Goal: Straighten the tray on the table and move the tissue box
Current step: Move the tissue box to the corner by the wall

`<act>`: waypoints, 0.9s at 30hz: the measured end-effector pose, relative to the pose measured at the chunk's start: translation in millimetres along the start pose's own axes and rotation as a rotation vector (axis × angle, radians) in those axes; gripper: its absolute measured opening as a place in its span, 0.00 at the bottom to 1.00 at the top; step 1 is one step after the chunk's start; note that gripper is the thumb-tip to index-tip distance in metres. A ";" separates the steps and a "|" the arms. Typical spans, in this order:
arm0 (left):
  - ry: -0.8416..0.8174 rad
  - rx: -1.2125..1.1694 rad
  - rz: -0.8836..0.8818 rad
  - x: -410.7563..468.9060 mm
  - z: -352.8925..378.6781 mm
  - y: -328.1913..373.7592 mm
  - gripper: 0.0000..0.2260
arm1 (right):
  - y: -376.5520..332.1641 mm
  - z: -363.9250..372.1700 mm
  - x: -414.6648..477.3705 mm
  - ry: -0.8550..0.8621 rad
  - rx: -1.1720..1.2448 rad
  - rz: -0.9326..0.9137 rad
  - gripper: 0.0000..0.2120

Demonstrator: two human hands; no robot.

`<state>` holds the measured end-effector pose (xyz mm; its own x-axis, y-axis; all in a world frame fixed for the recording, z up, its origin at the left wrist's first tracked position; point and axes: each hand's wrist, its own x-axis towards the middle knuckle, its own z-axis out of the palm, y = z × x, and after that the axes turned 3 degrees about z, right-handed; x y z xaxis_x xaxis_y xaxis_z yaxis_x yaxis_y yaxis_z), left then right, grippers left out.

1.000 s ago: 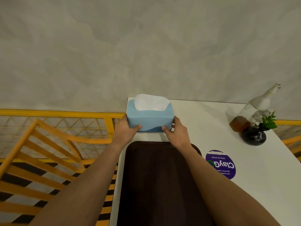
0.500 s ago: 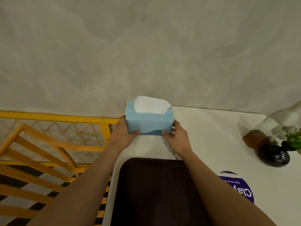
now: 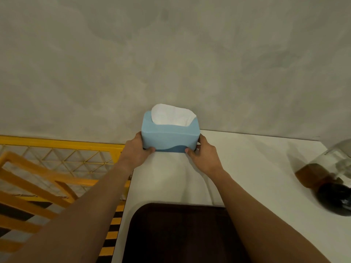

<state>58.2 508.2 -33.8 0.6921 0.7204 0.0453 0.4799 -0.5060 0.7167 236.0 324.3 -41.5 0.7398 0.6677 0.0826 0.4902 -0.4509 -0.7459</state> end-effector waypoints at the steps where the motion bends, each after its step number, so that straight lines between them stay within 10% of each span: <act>1: -0.001 0.001 0.002 2.7 -0.1 -0.1 0.29 | 0.1 0.9 2.1 0.001 -0.002 -0.006 0.28; 27: 0.045 -0.011 -0.019 11.2 4.7 -1.4 0.20 | -2.3 2.2 15.1 -0.031 -0.089 0.002 0.26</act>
<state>67.8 514.7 -37.5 0.6578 0.7506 0.0620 0.4868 -0.4865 0.7255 245.1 336.7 -39.9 0.7265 0.6846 0.0595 0.5290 -0.5019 -0.6843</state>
